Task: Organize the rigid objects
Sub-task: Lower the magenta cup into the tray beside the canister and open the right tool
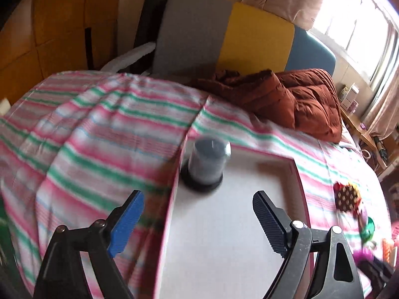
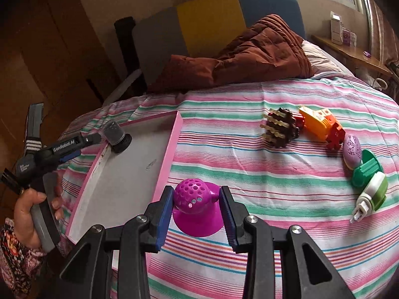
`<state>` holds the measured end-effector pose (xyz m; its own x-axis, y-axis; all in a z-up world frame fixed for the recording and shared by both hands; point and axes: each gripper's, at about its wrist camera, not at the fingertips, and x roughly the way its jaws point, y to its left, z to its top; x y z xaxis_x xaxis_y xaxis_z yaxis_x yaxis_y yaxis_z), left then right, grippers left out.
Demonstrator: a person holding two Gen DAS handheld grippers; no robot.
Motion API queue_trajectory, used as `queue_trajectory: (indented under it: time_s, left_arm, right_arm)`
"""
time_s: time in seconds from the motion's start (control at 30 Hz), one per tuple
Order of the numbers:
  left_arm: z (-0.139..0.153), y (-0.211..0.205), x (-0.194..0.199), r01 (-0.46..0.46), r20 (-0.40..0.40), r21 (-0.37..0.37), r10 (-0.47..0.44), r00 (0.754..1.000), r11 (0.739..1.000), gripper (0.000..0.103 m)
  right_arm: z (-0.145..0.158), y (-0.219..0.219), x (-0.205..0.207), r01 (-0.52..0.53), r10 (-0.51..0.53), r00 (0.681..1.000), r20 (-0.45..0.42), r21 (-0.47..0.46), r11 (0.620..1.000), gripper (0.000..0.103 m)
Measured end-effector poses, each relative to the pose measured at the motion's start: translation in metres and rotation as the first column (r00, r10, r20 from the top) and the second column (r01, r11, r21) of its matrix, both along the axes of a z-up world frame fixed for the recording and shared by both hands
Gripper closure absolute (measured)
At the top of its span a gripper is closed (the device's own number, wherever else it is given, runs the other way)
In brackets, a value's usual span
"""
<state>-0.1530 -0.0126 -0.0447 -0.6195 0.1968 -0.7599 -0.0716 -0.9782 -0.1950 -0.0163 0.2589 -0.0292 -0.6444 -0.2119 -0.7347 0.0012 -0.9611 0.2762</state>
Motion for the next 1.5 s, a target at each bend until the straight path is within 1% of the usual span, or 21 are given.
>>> queue_trajectory:
  time_s: [0.1, 0.23, 0.4, 0.6, 0.73, 0.87, 1.03, 1.13, 1.27, 1.5]
  left_arm:
    - [-0.006, -0.003, 0.021, -0.013, 0.019, 0.017, 0.012, 1.000, 1.000, 0.014]
    - [-0.013, -0.006, 0.047, -0.031, 0.027, 0.053, 0.029, 0.999, 0.998, 0.014]
    - [-0.018, -0.011, 0.069, -0.040, 0.043, 0.084, 0.036, 0.998, 0.996, 0.014]
    - [-0.015, -0.014, 0.086, -0.029, 0.009, 0.046, 0.029, 1.000, 0.999, 0.014]
    - [-0.015, -0.019, 0.093, -0.033, -0.005, 0.038, 0.034, 0.999, 0.999, 0.014]
    - [-0.017, -0.025, 0.096, -0.041, 0.005, 0.050, 0.041, 0.999, 0.998, 0.014]
    - [-0.021, -0.029, 0.099, -0.054, 0.020, 0.059, 0.053, 0.998, 0.997, 0.014]
    - [-0.022, -0.032, 0.101, -0.066, 0.025, 0.064, 0.064, 0.998, 0.996, 0.014]
    - [-0.022, -0.038, 0.101, -0.087, 0.026, 0.078, 0.086, 0.996, 0.993, 0.014]
    - [-0.020, -0.049, 0.102, -0.131, 0.032, 0.093, 0.128, 0.991, 0.987, 0.014]
  right_arm:
    - [0.002, -0.015, -0.012, -0.036, 0.036, 0.999, -0.008, 0.007, 0.999, 0.066]
    - [0.005, -0.033, -0.031, -0.089, 0.089, 0.996, -0.013, -0.009, 0.996, 0.066]
    - [0.007, -0.060, -0.062, -0.154, 0.154, 0.988, -0.021, -0.004, 0.988, 0.066]
    - [-0.002, -0.090, -0.099, -0.220, 0.220, 0.975, 0.009, 0.016, 0.975, 0.066]
    - [-0.010, -0.104, -0.126, -0.227, 0.225, 0.973, 0.043, 0.043, 0.973, 0.066]
    - [-0.015, -0.116, -0.145, -0.232, 0.229, 0.972, 0.055, 0.080, 0.969, 0.066]
    - [-0.027, -0.122, -0.168, -0.217, 0.207, 0.974, 0.096, 0.097, 0.971, 0.066]
    - [-0.033, -0.122, -0.176, -0.199, 0.189, 0.976, 0.113, 0.092, 0.976, 0.066]
    - [-0.038, -0.125, -0.184, -0.188, 0.178, 0.977, 0.117, 0.082, 0.979, 0.066]
    - [-0.036, -0.134, -0.196, -0.176, 0.168, 0.981, 0.095, 0.084, 0.981, 0.066]
